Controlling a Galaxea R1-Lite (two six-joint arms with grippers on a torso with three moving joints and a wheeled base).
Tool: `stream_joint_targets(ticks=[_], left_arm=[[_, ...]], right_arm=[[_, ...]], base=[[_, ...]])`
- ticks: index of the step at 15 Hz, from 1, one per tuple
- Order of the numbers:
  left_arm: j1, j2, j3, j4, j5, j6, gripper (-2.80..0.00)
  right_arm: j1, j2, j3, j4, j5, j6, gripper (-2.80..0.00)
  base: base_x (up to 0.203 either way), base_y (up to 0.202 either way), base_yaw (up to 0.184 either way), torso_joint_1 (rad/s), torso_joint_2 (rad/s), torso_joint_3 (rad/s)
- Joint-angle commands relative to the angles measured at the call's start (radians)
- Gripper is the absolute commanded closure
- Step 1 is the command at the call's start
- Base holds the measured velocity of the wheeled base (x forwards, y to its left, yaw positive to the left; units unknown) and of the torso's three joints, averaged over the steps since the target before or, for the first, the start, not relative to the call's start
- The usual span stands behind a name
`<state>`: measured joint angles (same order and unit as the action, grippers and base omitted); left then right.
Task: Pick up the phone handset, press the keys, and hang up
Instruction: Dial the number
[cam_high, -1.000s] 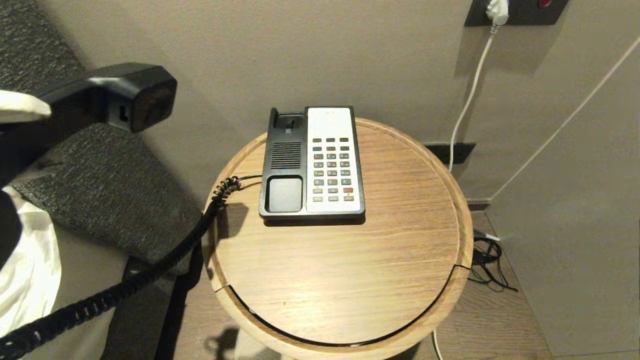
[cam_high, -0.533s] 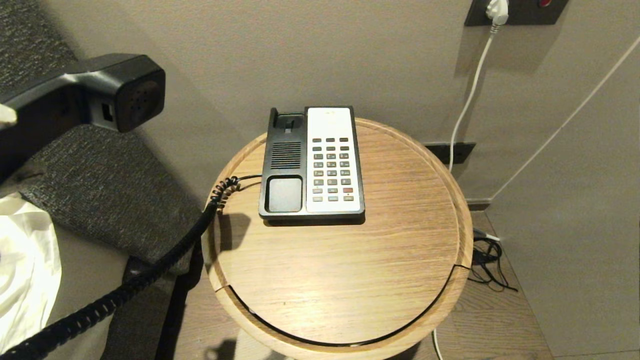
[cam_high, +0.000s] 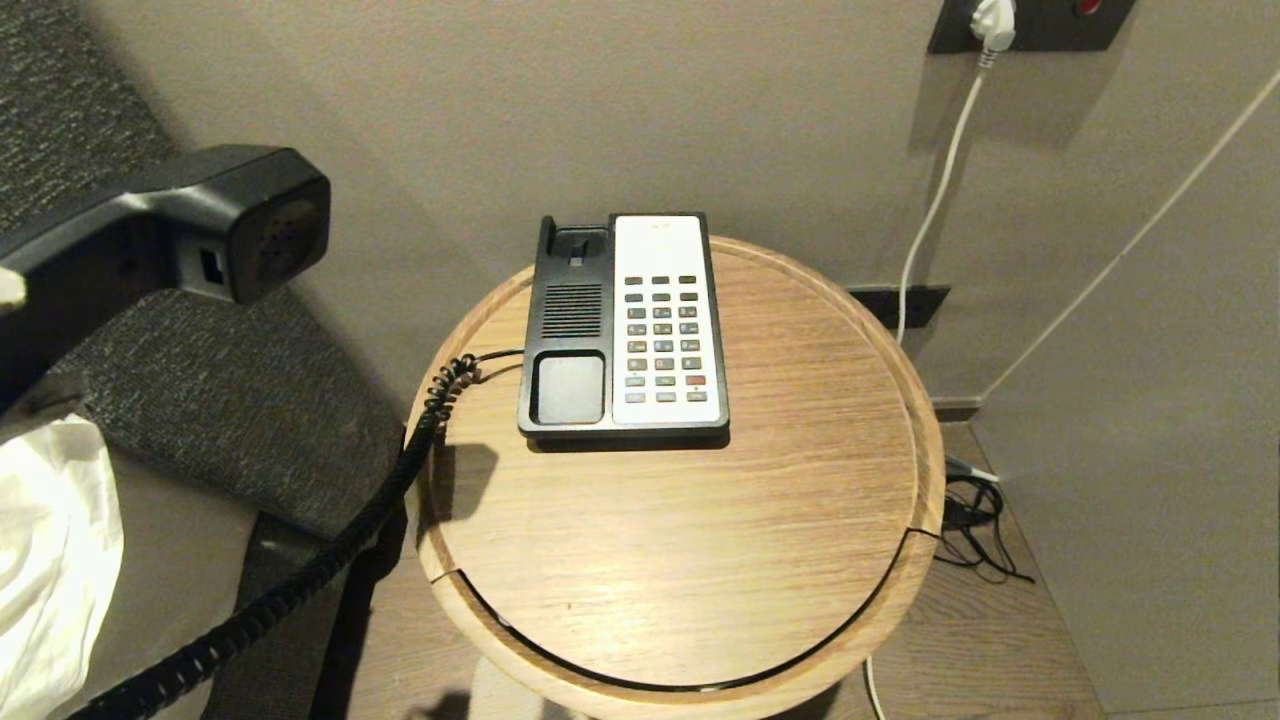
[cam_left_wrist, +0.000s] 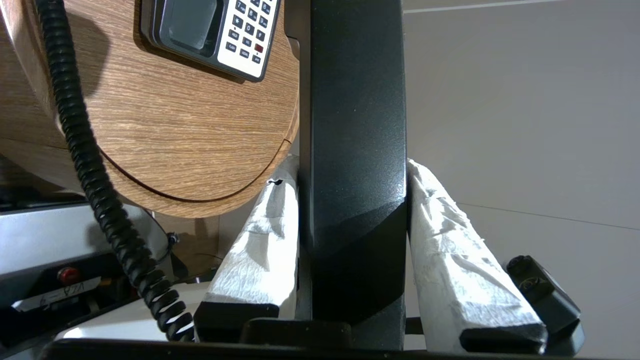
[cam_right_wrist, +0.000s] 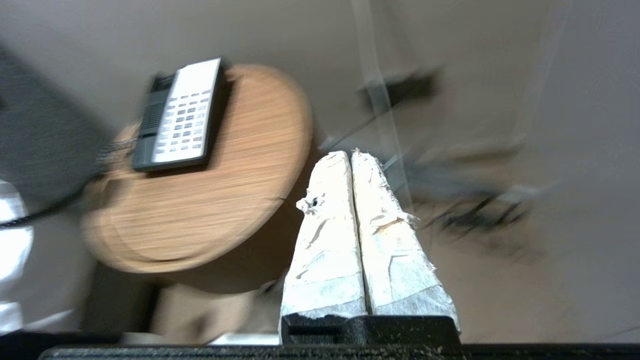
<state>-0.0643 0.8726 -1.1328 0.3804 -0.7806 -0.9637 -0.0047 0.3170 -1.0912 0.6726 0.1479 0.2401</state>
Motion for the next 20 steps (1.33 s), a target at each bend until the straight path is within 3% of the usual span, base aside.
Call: stream_joint_targets(ticks=[1, 3, 5, 9, 12, 16, 20], left_arm=[[0.0, 0.006, -0.003, -0.003, -0.002, -0.004, 0.0], [0.0, 0.005, 0.01, -0.029, 0.001, -0.006, 0.0], [0.0, -0.004, 0.036, -0.03, 0.001, -0.005, 0.0], [0.0, -0.01, 0.059, -0.047, 0.001, -0.003, 0.0], [0.0, -0.01, 0.076, -0.06, 0.001, -0.003, 0.0], [0.0, -0.01, 0.097, -0.072, 0.001, -0.003, 0.0], [0.0, -0.01, 0.107, -0.073, 0.001, -0.001, 0.0]], right_arm=[[0.003, 0.428, -0.21, 0.085, 0.077, 0.065, 0.0], [0.026, 0.672, -0.299, 0.143, 0.135, 0.076, 0.0], [0.112, 0.859, -0.359, 0.18, 0.143, 0.079, 0.0], [0.419, 1.09, -0.416, 0.08, 0.011, 0.107, 0.0], [0.625, 1.24, -0.452, -0.115, -0.128, 0.242, 0.0], [0.758, 1.388, -0.585, -0.163, -0.278, 0.358, 0.0], [0.794, 1.504, -0.764, -0.155, -0.311, 0.358, 0.0]], base=[[0.0, 0.0, 0.0, 0.0, 0.0, 0.0], [0.0, 0.0, 0.0, 0.0, 0.0, 0.0], [0.0, 0.0, 0.0, 0.0, 0.0, 0.0], [0.0, 0.0, 0.0, 0.0, 0.0, 0.0], [0.0, 0.0, 0.0, 0.0, 0.0, 0.0], [0.0, 0.0, 0.0, 0.0, 0.0, 0.0], [0.0, 0.0, 0.0, 0.0, 0.0, 0.0]])
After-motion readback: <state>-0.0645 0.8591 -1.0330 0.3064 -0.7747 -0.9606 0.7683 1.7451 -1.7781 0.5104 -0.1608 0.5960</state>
